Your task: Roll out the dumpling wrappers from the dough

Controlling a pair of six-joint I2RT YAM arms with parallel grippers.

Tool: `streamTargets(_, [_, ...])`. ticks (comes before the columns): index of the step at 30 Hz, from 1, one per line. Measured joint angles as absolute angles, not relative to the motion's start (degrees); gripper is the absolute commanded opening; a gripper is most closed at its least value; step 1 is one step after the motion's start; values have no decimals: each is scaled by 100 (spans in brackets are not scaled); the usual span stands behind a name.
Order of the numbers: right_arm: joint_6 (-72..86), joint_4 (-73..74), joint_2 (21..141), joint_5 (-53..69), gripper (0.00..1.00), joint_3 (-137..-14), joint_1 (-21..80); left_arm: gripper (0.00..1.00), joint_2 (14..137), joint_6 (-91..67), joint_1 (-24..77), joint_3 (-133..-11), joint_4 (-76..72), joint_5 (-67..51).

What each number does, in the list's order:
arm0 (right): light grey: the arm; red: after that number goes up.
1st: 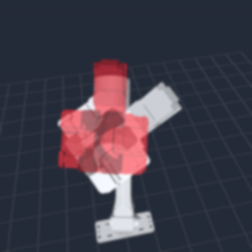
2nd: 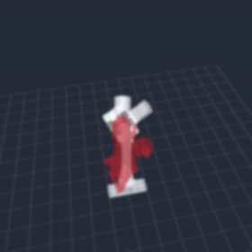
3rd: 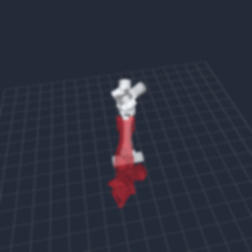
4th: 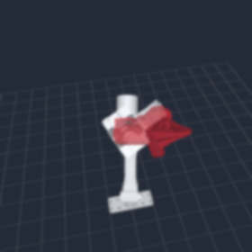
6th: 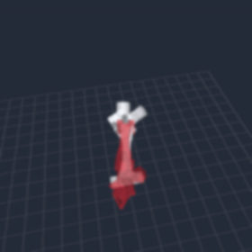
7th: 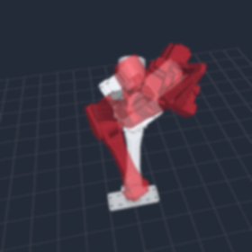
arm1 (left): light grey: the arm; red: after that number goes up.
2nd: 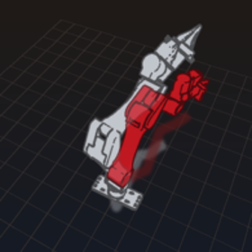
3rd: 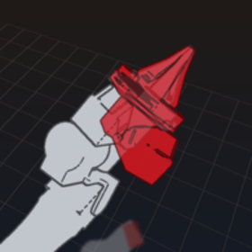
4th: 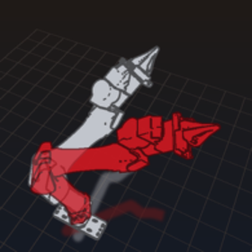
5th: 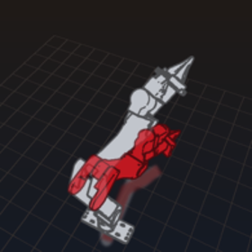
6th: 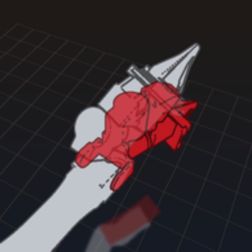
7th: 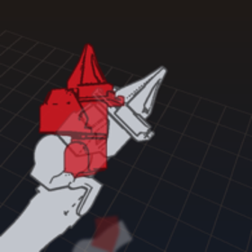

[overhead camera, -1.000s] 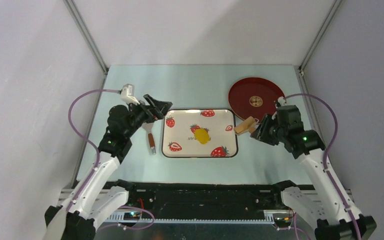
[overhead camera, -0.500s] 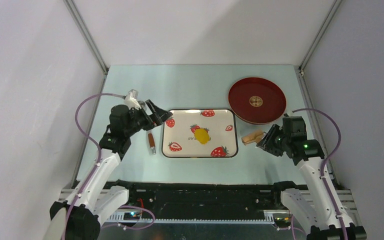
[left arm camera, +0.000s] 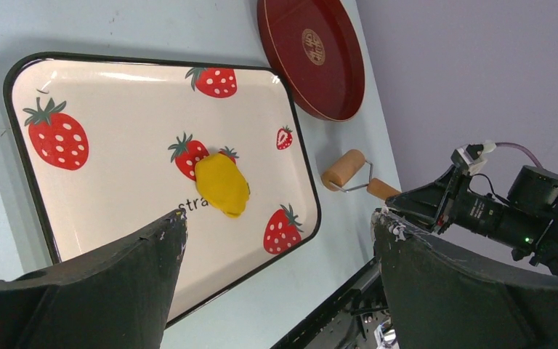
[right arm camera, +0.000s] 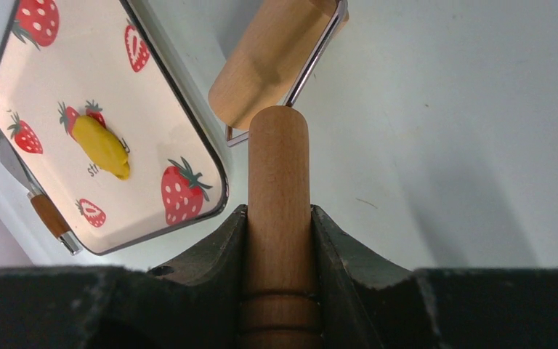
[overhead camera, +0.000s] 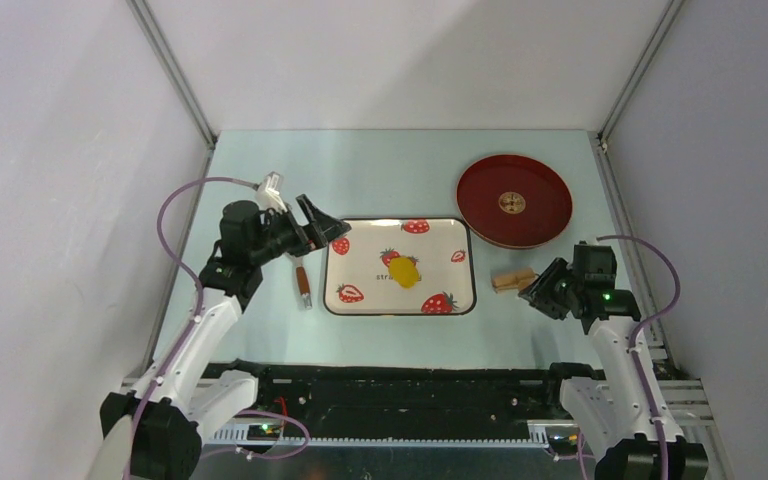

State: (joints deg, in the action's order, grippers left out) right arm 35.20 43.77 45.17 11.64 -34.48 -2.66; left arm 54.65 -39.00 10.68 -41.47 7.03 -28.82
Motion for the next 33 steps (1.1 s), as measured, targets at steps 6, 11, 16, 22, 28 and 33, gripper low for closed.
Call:
streamTargets(6, [3607, 3975, 4644, 1190, 11, -3323, -276, 100, 5520, -3900, 1068, -4147, 705, -2917])
streamTargets(11, [3632, 3647, 4746, 1258, 28, -3210, -276, 100, 5527, -3898, 1068, -4147, 705, -2917])
streamTargets(16, [3638, 3518, 4794, 1319, 37, -3173, -287, 100, 5544, -3896, 1068, -4147, 707, -2917])
streamTargets(22, [3597, 3588, 4829, 1341, 55, -3133, -287, 100, 5546, -3874, 1068, -4147, 711, -2917])
streamTargets(28, [3623, 3747, 4818, 1387, 68, -3079, -287, 100, 5546, -3778, 1068, -4147, 816, -2908])
streamTargets(33, [3671, 3850, 4689, 1404, 79, -3079, -287, 100, 5544, -3634, 1068, -4147, 989, -2838])
